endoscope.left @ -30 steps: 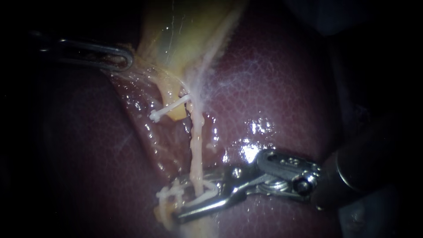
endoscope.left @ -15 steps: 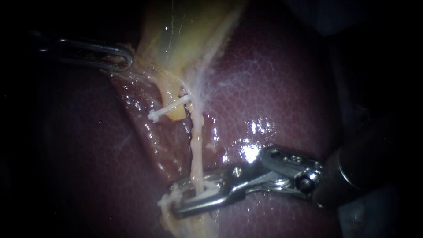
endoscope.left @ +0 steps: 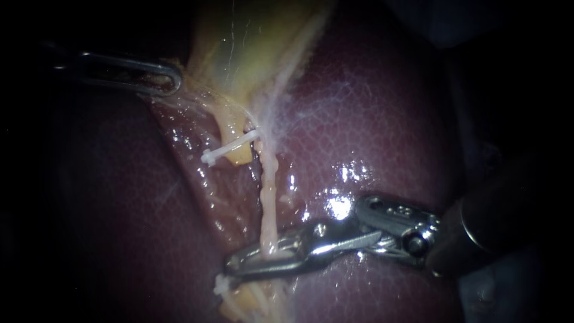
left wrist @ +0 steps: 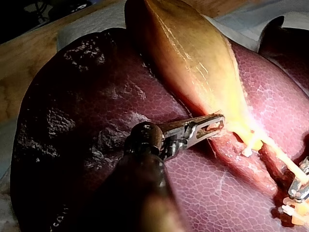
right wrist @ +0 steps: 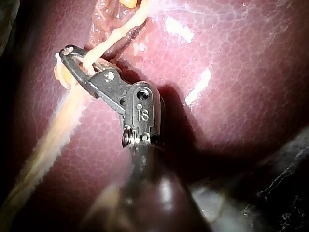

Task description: Clipping first clip right tube

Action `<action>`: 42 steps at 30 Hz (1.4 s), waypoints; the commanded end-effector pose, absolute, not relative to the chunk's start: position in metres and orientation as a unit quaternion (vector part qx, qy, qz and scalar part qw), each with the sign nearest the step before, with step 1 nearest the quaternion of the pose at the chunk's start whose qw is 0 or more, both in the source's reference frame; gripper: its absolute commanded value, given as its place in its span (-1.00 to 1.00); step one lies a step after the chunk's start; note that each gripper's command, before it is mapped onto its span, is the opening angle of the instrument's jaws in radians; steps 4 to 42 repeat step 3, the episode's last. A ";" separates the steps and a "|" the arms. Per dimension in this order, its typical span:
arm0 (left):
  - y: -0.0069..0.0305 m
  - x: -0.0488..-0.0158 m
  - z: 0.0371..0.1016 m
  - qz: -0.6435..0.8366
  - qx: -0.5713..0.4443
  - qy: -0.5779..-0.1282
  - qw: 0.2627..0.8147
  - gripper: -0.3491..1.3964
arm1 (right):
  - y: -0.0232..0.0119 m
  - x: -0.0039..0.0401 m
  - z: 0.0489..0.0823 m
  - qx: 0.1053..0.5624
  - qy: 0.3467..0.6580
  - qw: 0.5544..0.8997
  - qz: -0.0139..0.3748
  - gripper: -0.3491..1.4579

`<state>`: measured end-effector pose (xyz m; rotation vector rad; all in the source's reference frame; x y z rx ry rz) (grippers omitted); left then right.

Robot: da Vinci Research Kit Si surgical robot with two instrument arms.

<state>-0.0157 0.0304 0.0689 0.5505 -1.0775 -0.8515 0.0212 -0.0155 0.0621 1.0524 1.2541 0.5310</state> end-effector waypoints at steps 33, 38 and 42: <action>0.0304 -0.0158 0.0689 -0.391 0.246 -0.490 0.739 -1.00 | -0.0155 0.0210 0.0623 0.465 0.553 0.651 0.233 -0.90; 0.0304 -0.0158 0.0689 -0.391 0.246 -0.490 0.739 -1.00 | -0.0155 0.0210 0.0623 0.465 0.553 0.651 0.233 -0.90; 0.0304 -0.0158 0.0689 -0.391 0.246 -0.490 0.739 -1.00 | -0.0155 0.0210 0.0623 0.465 0.553 0.651 0.233 -0.90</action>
